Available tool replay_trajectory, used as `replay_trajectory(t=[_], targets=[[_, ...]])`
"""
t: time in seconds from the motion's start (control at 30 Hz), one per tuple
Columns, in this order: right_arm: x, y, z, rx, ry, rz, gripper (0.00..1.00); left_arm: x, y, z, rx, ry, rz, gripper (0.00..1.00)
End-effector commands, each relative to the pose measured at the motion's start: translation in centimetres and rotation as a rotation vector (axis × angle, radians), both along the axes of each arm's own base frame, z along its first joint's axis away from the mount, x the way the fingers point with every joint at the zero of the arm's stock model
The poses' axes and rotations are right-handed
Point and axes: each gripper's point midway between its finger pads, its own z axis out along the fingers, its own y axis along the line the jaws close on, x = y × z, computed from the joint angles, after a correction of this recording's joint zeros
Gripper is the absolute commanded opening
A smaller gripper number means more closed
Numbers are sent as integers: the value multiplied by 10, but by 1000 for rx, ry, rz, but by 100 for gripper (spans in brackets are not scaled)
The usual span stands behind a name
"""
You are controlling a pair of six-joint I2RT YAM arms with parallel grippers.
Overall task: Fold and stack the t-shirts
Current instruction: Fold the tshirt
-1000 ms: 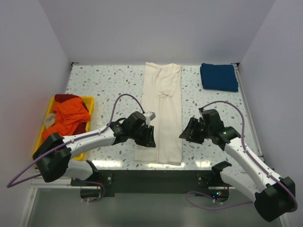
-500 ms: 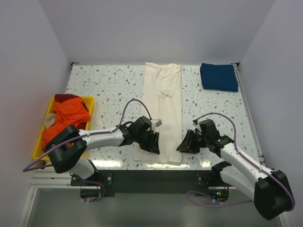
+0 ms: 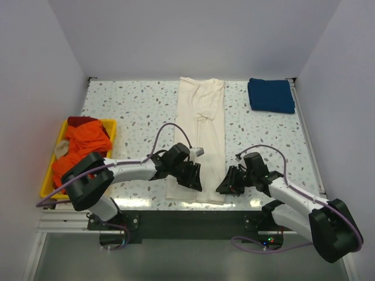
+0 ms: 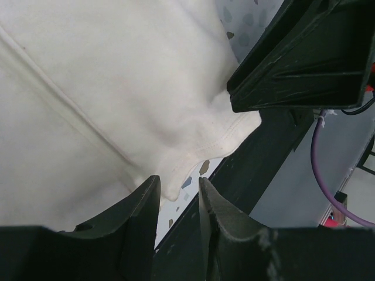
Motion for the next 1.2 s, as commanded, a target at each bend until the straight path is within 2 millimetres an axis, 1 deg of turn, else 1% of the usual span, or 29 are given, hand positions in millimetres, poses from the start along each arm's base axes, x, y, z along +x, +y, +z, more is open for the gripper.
replay_trajectory(t=[0.0, 0.13, 0.2, 0.27, 0.3, 0.4, 0.43, 0.53, 0.6, 0.7, 0.87, 0.9, 0.97, 1.0, 1.03, 1.07, 1.1, 1.13, 1.17], targets=[[-15, 0, -12, 4, 55, 29, 31, 6, -21, 20, -92, -27, -38, 37], [-30, -7, -23, -28, 111, 50, 30, 2, -18, 10, -71, -7, -46, 36], [-32, -8, -23, -37, 119, 58, 30, 2, -16, 6, -57, -2, -42, 36], [-32, -8, -20, -36, 116, 61, 31, 3, -13, -1, -26, 0, -31, 35], [-31, -8, -18, -35, 113, 61, 31, 0, -7, -6, 10, 22, -27, 34], [-28, -4, -8, -16, 108, 70, 31, -1, -2, -11, 35, 29, -21, 33], [-26, -2, 0, -6, 99, 75, 31, -1, -2, -10, 36, 28, -20, 33], [-20, 1, 13, 8, 68, 73, 32, 0, -2, -8, 39, 25, -19, 33], [-21, 1, 16, 14, 63, 67, 33, 1, -3, -5, 34, 16, -18, 33], [-27, -1, 9, 6, 83, 63, 33, 5, -6, 3, 23, -1, -17, 33], [-39, -6, -10, -13, 124, 56, 33, 10, -7, 17, 21, -29, -8, 33], [-41, -7, -12, -16, 137, 58, 33, 12, -4, 17, 39, -40, 3, 33], [-45, -10, -17, -29, 150, 65, 32, 16, 1, 24, 44, -65, 25, 33], [-46, -11, -19, -38, 152, 68, 32, 18, 9, 21, 75, -68, 50, 33], [-49, -13, -22, -50, 161, 72, 32, 19, 13, 26, 72, -80, 67, 33], [-50, -14, -23, -55, 168, 74, 32, 21, 19, 26, 81, -84, 86, 33], [-50, -14, -23, -53, 171, 74, 32, 22, 33, 19, 113, -68, 131, 33], [-51, -13, -23, -52, 172, 76, 32, 23, 38, 26, 98, -75, 154, 33], [-50, -13, -22, -53, 168, 75, 32, 26, 47, 25, 102, -61, 199, 33]])
